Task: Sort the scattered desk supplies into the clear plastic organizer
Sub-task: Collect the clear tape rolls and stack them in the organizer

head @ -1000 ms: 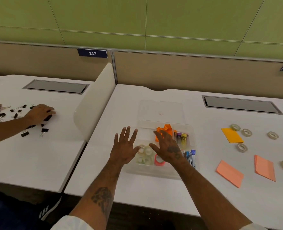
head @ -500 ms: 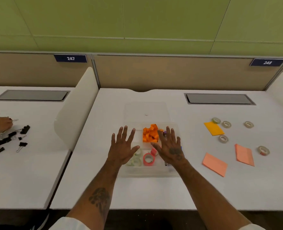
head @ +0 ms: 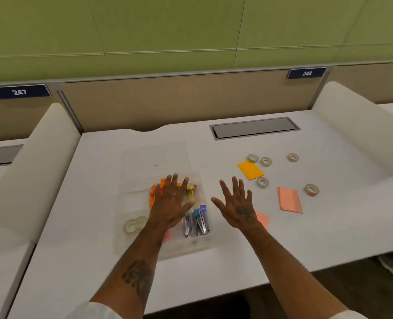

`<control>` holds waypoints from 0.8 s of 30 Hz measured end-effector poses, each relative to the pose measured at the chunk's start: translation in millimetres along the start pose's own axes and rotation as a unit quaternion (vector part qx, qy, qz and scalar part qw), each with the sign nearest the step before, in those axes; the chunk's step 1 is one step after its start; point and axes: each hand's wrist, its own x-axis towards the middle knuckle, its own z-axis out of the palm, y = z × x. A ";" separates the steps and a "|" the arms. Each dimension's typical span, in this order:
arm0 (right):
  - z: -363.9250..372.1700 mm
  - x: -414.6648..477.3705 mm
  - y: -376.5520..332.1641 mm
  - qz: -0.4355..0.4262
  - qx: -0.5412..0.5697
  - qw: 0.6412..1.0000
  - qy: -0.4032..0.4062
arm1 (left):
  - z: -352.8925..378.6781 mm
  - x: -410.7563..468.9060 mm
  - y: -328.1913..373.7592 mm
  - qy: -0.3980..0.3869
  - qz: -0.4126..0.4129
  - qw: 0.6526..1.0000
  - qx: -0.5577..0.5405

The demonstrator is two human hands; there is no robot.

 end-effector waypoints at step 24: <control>-21.7 38.0 293.9 0.124 -0.035 0.991 -0.034 | 63.6 172.7 240.6 -0.043 0.096 0.994 0.012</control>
